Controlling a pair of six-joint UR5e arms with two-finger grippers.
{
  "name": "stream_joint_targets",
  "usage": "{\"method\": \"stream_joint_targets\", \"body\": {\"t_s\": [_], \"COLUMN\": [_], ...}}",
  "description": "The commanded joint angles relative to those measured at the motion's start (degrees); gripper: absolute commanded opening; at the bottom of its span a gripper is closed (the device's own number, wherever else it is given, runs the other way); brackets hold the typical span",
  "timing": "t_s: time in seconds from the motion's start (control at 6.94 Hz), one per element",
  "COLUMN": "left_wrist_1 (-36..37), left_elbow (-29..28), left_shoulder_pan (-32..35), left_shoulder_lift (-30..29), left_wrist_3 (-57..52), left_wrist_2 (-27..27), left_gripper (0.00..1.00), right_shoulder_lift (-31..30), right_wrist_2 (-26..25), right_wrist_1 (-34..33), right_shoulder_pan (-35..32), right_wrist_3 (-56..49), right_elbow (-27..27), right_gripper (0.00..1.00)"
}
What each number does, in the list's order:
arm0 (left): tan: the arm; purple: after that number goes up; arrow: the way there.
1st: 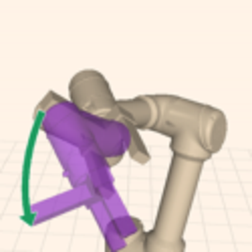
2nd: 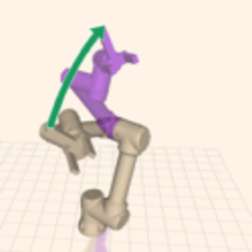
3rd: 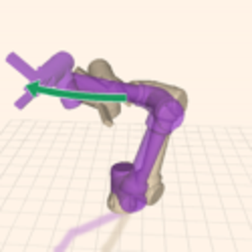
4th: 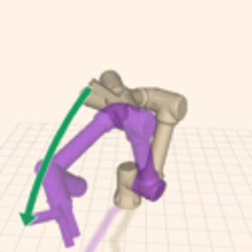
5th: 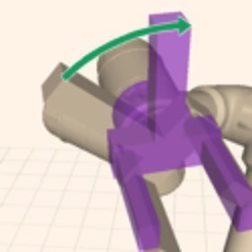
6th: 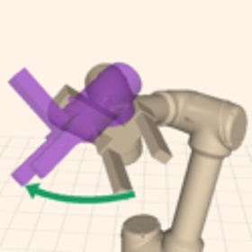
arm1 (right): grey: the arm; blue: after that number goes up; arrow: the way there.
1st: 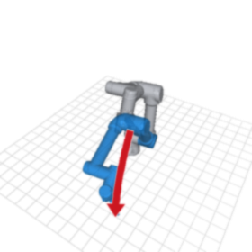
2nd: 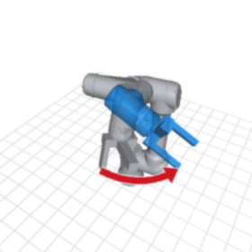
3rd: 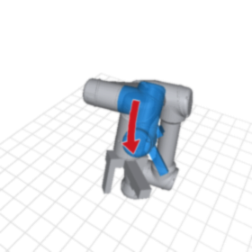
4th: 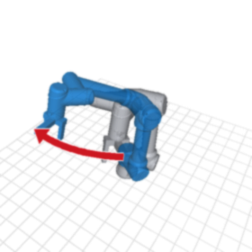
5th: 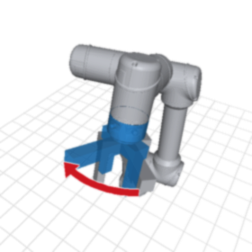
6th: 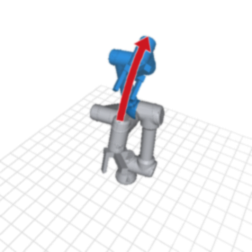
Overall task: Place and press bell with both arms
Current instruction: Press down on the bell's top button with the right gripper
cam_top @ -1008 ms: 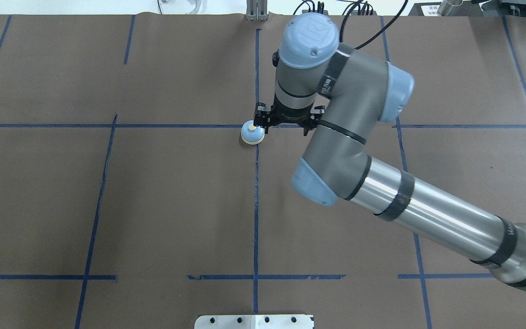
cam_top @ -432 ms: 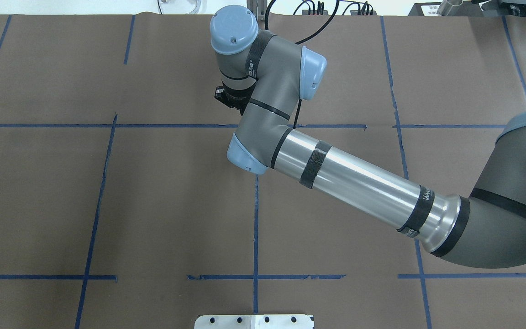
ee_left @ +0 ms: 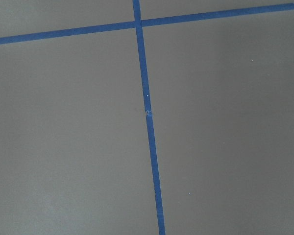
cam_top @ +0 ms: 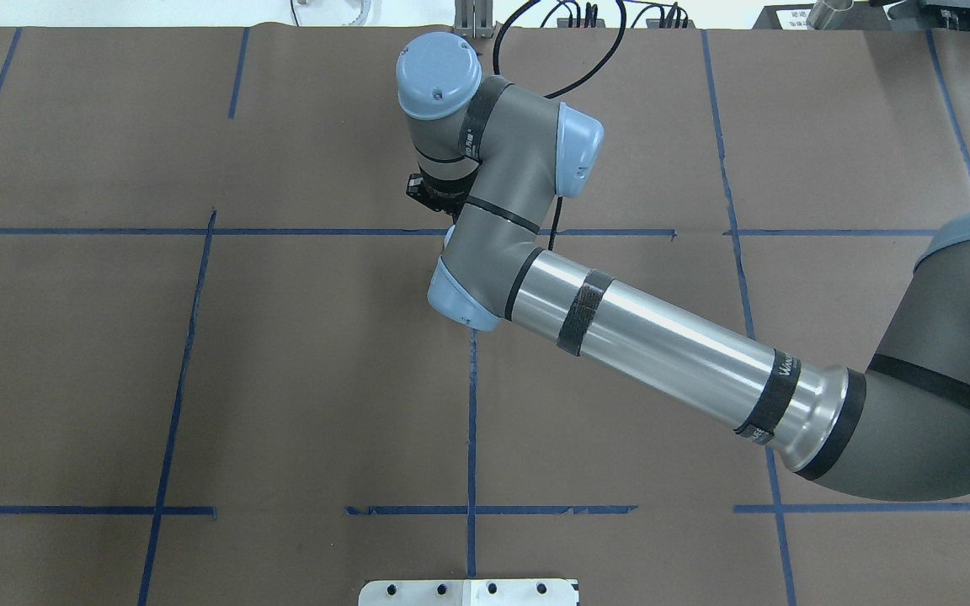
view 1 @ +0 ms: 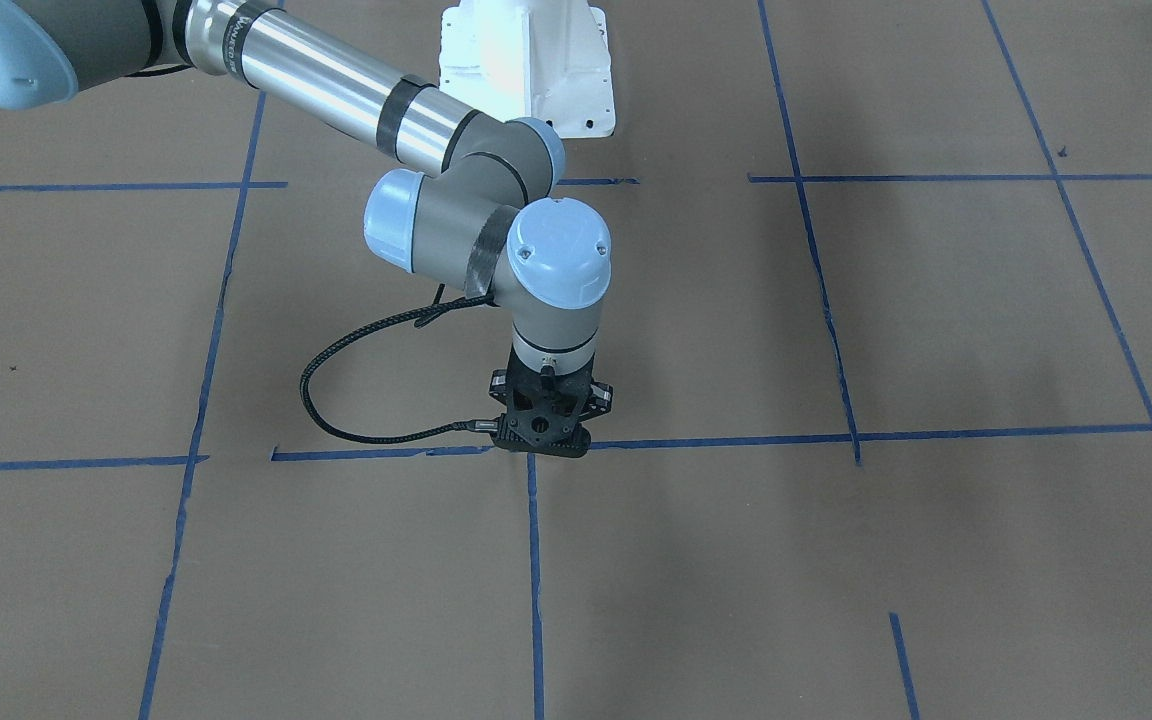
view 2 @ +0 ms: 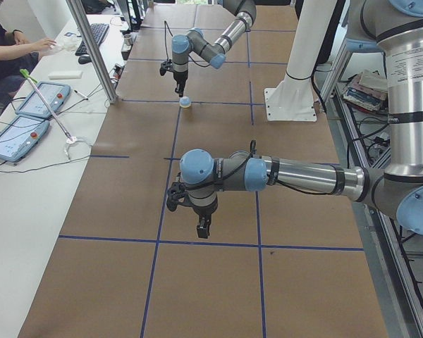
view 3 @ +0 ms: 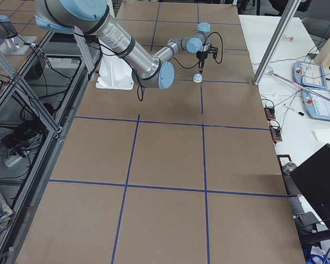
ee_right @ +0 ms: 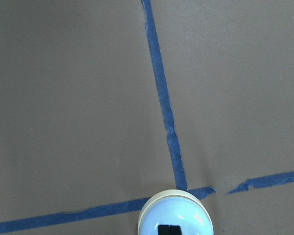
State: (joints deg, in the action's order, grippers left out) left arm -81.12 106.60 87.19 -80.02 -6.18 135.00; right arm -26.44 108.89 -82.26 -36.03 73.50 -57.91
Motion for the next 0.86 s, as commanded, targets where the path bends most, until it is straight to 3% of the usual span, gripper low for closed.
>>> {"method": "stream_joint_targets", "body": {"t_s": [0.0, 0.72], "left_wrist_1": [0.00, 0.00], "left_elbow": [-0.08, -0.08], "left_shoulder_pan": [-0.09, 0.00], "left_shoulder_lift": [-0.05, -0.05], "left_wrist_3": [0.20, 0.20], "left_wrist_2": [0.00, 0.00], "left_gripper": [1.00, 1.00], "right_shoulder_lift": [-0.63, -2.39], "right_wrist_2": [0.01, -0.17], "right_wrist_1": [0.00, 0.00], "right_shoulder_pan": [0.43, 1.31], "right_wrist_3": [-0.11, -0.29], "right_elbow": [-0.18, -1.24], "right_gripper": [0.06, 0.06]}}
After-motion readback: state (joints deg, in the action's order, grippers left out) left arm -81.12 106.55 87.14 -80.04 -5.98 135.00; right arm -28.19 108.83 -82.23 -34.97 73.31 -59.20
